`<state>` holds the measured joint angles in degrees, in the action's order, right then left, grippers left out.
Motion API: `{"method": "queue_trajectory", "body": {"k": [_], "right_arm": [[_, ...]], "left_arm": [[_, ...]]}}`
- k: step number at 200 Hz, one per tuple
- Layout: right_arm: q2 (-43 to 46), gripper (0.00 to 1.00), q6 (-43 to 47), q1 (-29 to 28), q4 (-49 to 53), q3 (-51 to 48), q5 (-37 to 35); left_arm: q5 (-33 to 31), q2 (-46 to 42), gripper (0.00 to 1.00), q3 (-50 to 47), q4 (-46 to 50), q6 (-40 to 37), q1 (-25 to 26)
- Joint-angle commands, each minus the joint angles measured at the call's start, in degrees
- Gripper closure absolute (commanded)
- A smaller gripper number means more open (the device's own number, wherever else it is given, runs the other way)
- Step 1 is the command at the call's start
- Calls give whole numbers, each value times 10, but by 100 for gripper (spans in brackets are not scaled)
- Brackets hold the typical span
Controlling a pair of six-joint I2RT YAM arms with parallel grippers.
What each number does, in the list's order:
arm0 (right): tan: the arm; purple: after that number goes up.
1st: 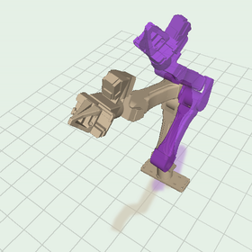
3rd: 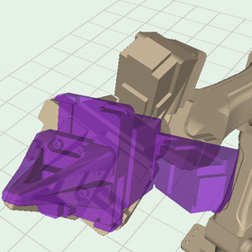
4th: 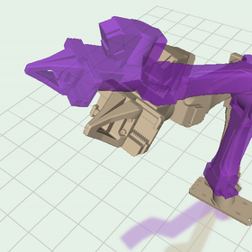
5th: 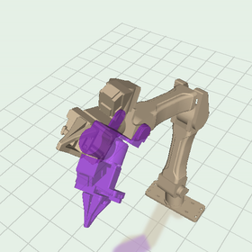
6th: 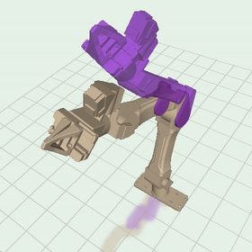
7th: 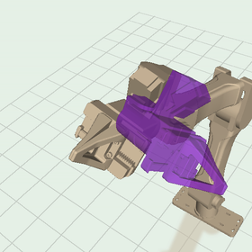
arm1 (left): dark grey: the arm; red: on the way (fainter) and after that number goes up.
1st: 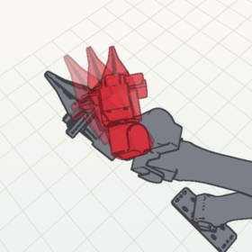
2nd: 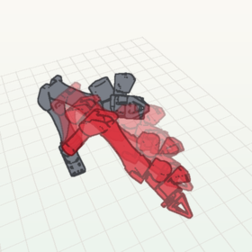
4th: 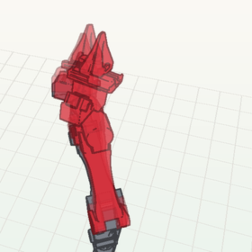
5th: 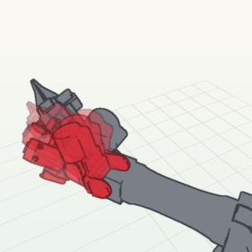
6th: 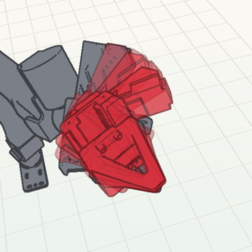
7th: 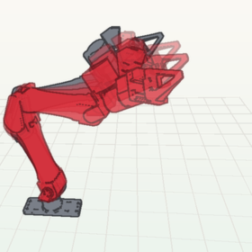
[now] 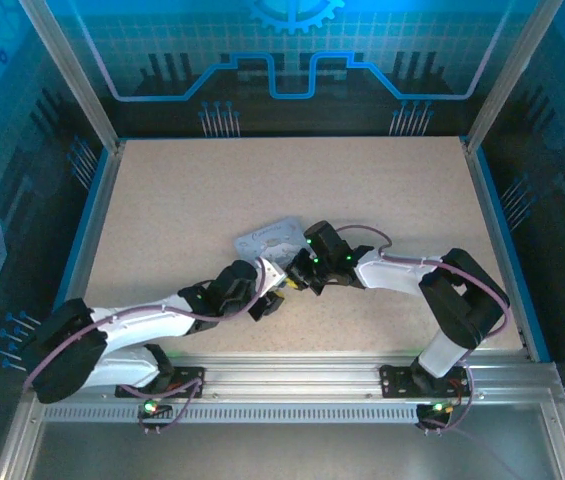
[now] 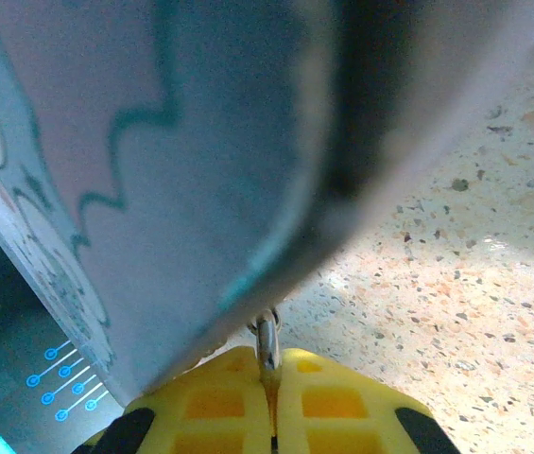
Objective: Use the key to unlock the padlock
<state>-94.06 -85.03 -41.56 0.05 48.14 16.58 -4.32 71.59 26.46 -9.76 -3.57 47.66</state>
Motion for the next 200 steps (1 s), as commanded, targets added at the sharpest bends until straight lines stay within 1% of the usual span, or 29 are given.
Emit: {"method": "queue_trajectory", "body": {"k": [1,12,27,60,81,118,136,159,175,200], "right_arm": [[10,100,5,2,12,14,12],[8,100,5,2,13,16,11],[8,100,5,2,13,16,11],[11,100,4,3,13,11,9],[13,100,4,4,13,10,8],[14,100,1,6,8,8,9],[15,100,-2,6,1,3,10],[19,100,-29,5,-50,-25,5],[23,100,-57,5,-102,-54,-3],[32,100,-78,5,-139,-77,-17]], "left_arm": [[-11,18,57,22,-24,-15,2],[-11,25,58,26,-25,-16,3],[-13,34,63,31,-25,-15,3],[-17,42,87,38,-19,-7,2],[-19,41,100,37,-13,1,2],[-19,36,100,27,-22,29,3],[-16,36,100,20,-35,59,-2],[3,31,100,-6,-82,149,-18],[9,29,100,-37,-140,225,-27],[17,40,100,-83,-235,335,-41]]}}
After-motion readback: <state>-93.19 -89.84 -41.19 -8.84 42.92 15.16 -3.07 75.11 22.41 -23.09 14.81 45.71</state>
